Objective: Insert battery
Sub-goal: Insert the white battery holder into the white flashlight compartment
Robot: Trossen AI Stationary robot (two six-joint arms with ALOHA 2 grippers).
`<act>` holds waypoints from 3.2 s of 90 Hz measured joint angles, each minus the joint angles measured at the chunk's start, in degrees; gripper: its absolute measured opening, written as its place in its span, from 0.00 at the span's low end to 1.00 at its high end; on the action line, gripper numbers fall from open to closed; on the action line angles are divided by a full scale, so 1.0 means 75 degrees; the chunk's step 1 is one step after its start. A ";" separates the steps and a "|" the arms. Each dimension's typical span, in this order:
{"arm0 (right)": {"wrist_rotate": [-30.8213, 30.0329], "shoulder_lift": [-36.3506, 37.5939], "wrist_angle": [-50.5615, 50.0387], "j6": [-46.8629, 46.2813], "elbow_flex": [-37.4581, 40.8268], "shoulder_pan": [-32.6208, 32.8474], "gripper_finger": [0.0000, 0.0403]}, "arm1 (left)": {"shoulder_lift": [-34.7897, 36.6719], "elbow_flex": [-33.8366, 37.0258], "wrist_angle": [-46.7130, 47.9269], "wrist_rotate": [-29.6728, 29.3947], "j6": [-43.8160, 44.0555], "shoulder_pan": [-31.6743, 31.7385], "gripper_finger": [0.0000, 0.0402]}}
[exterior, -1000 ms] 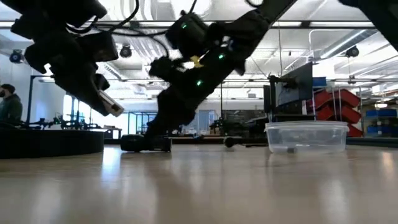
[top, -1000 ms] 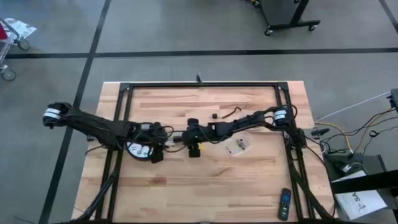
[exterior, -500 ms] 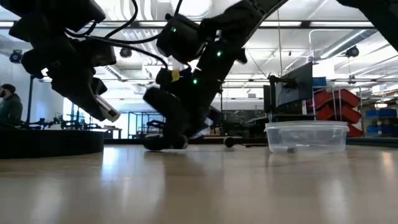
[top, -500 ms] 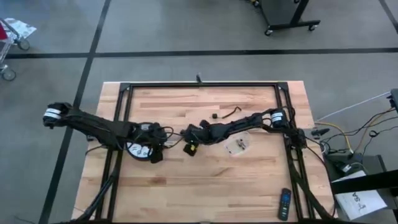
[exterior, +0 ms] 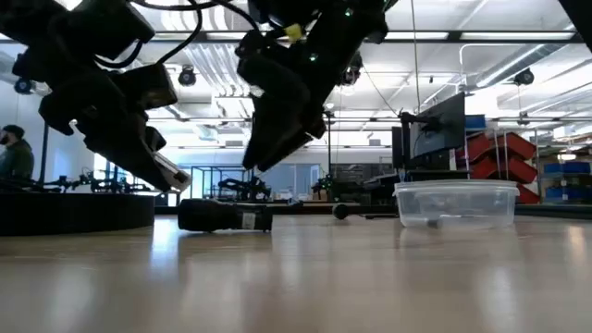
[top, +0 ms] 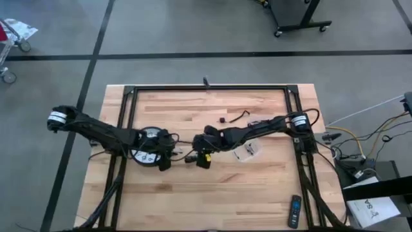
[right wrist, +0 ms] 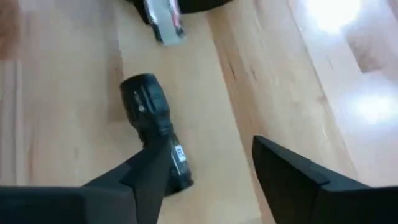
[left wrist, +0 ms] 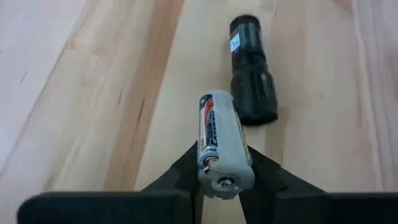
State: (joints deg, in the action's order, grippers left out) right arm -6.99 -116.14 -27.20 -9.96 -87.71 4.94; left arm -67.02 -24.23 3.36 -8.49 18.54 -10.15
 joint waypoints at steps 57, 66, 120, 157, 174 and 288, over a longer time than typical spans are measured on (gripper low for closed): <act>0.0886 -0.1008 0.0473 -0.0762 0.0094 0.0956 0.42 | -0.2667 -0.1029 -0.1081 0.0897 -0.0226 -0.0808 0.15; 0.0504 -0.1008 0.0432 -0.0909 0.0094 0.0949 0.41 | -0.2672 -0.1203 -0.1058 0.1025 -0.0144 -0.1166 0.15; -0.1132 -0.0646 0.0499 -0.4384 0.0004 0.1930 0.58 | -0.2661 -0.1300 -0.1069 0.0627 0.0004 -0.1370 0.15; -0.1814 -0.1162 0.1254 -0.5420 0.0016 0.1924 0.86 | -0.2643 -0.1300 -0.1025 0.0609 0.0004 -0.1370 0.15; -0.2423 -0.1485 0.1067 -0.5352 -0.0002 0.1942 0.81 | -0.2561 -0.1297 -0.0763 0.0609 0.0028 -0.1370 0.15; -0.3234 -0.1604 0.1991 -0.2931 0.0017 0.2329 0.31 | 0.1232 0.0810 -0.0536 0.0527 0.0553 -0.1373 0.15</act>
State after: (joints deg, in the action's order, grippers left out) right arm -31.25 -128.17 -12.27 -31.94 -87.58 22.40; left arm -57.79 -18.15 -0.67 -4.54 22.68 -20.45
